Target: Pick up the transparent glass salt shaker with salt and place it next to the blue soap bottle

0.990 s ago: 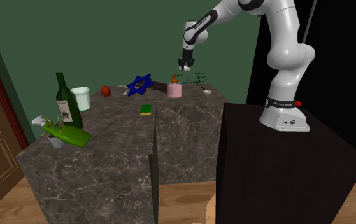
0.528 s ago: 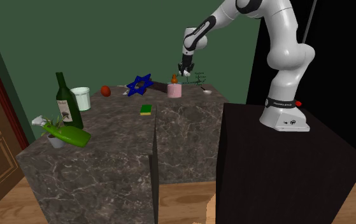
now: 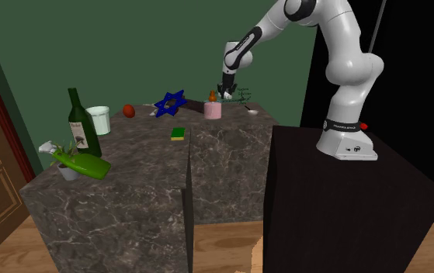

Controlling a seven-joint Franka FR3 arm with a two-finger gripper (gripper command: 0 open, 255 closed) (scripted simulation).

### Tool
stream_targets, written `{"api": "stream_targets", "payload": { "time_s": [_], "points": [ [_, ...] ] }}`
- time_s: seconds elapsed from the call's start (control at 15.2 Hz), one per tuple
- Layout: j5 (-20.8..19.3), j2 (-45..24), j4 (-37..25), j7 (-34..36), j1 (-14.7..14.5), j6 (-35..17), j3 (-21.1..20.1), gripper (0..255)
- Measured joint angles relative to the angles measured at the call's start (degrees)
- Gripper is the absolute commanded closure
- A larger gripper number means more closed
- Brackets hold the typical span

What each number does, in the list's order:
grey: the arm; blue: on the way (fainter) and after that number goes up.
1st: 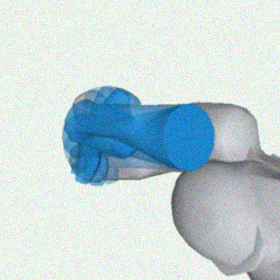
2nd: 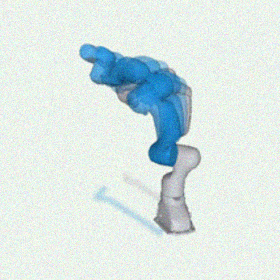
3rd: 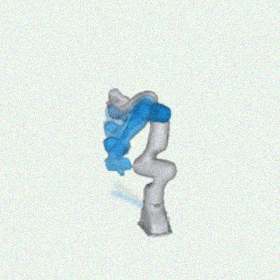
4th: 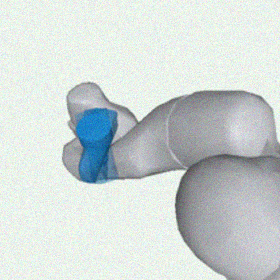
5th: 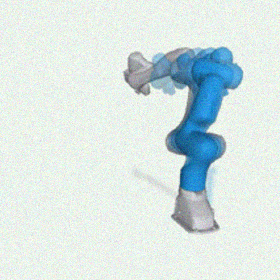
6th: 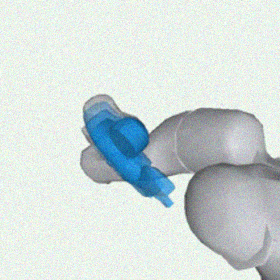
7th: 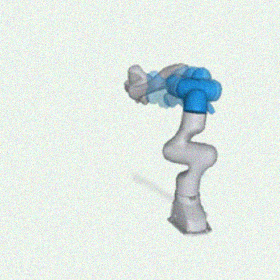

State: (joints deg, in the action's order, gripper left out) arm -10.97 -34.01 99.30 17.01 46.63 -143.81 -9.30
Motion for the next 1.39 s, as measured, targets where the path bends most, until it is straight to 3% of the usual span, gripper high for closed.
{"api": "stream_targets", "payload": {
  "time_s": [1.39],
  "points": [
    [-2.4, -12.2, -2.52, 2.03, -1.87, -9.72, 2.53, 255]
  ]
}}
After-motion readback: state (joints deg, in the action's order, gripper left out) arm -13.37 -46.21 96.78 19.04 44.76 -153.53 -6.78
